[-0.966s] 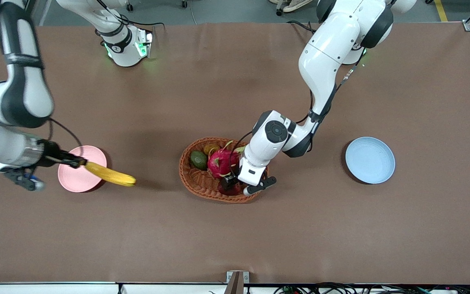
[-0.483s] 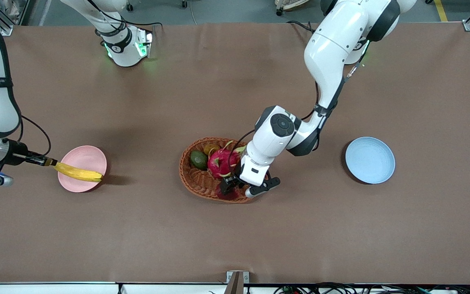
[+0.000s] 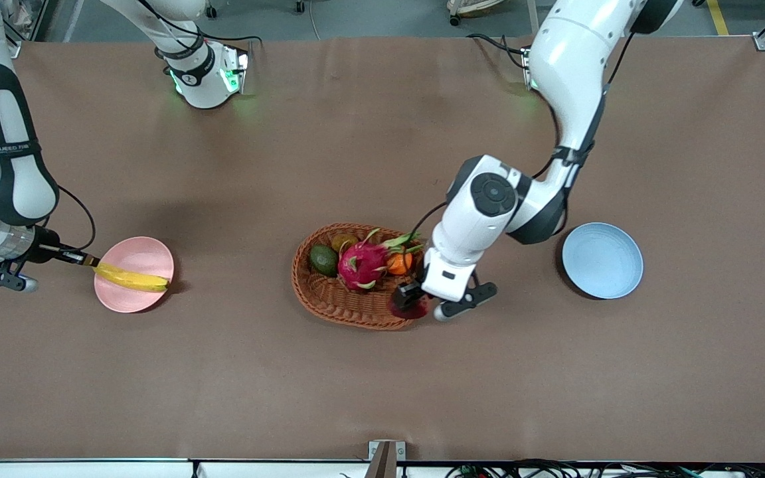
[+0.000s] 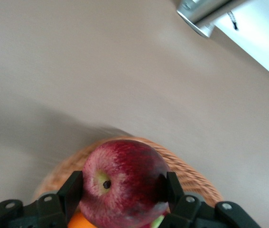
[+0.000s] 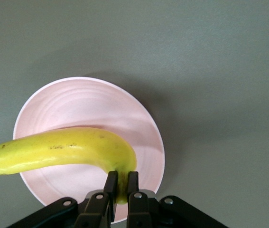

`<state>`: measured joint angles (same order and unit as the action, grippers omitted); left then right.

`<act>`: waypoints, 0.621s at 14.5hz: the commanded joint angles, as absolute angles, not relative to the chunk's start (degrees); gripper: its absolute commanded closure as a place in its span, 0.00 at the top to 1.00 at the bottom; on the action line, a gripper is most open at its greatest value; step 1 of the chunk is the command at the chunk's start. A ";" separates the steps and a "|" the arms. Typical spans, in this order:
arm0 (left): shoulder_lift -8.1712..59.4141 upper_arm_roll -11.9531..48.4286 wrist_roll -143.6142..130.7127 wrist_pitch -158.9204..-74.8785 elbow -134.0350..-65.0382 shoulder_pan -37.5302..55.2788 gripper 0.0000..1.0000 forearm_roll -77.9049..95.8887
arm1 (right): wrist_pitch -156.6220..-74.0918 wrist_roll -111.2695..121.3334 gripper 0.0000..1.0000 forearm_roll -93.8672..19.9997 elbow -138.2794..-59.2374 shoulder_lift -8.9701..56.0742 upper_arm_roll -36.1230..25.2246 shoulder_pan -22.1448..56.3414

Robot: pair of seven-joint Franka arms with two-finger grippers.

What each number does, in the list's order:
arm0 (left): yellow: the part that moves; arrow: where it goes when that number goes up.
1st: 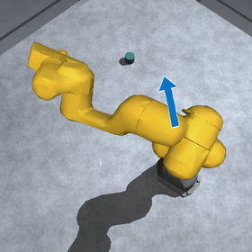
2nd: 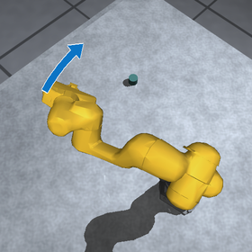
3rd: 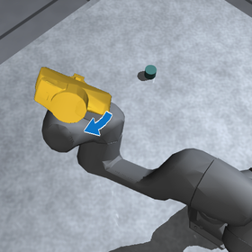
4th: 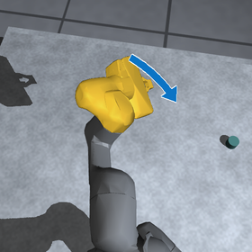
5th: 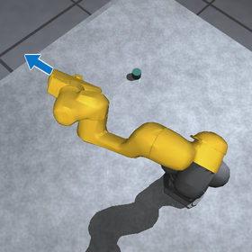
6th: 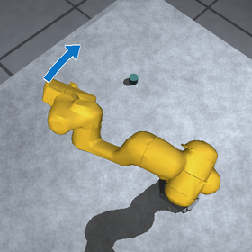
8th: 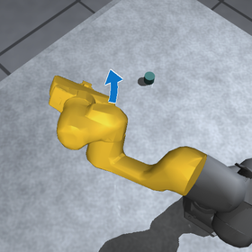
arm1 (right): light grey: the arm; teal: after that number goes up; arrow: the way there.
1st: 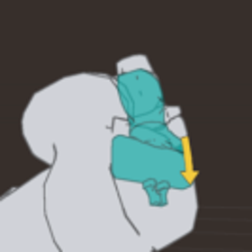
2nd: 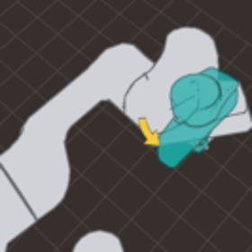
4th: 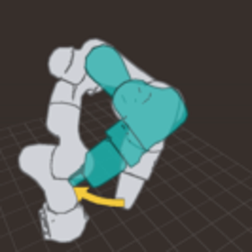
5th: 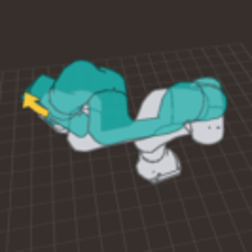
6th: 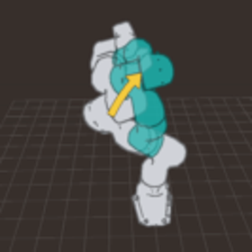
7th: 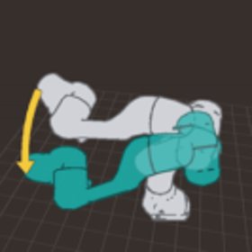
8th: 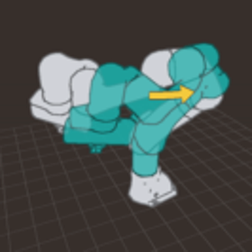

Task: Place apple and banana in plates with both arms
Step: 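Lower the banana onto the pink plate while the left gripper lifts the apple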

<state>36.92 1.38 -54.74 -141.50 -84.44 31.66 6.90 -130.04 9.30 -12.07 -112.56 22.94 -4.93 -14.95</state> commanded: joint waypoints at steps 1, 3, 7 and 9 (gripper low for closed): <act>23.94 1.67 -48.46 -141.33 -99.81 27.00 0.40 5.54 | -130.87 10.37 0.37 -11.60 -113.64 22.32 -3.60 -16.96; 19.18 1.67 -43.88 -141.24 -105.70 23.13 0.40 5.54 | -130.70 10.20 1.00 -11.78 -113.56 22.41 -3.60 -16.96; 13.11 1.76 -32.81 -141.24 -113.63 14.96 0.40 5.54 | -127.11 9.93 1.00 -11.69 -111.72 21.71 -3.17 -16.08; 12.57 1.76 -28.59 -141.15 -116.09 11.09 0.40 5.54 | -120.53 9.84 1.00 -11.52 -106.81 21.45 -3.16 -14.60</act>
<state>15.18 1.21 -31.87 -141.07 -111.77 14.00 6.40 -126.11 9.72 -12.07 -110.43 22.87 -3.66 -15.39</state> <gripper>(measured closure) 0.242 0.119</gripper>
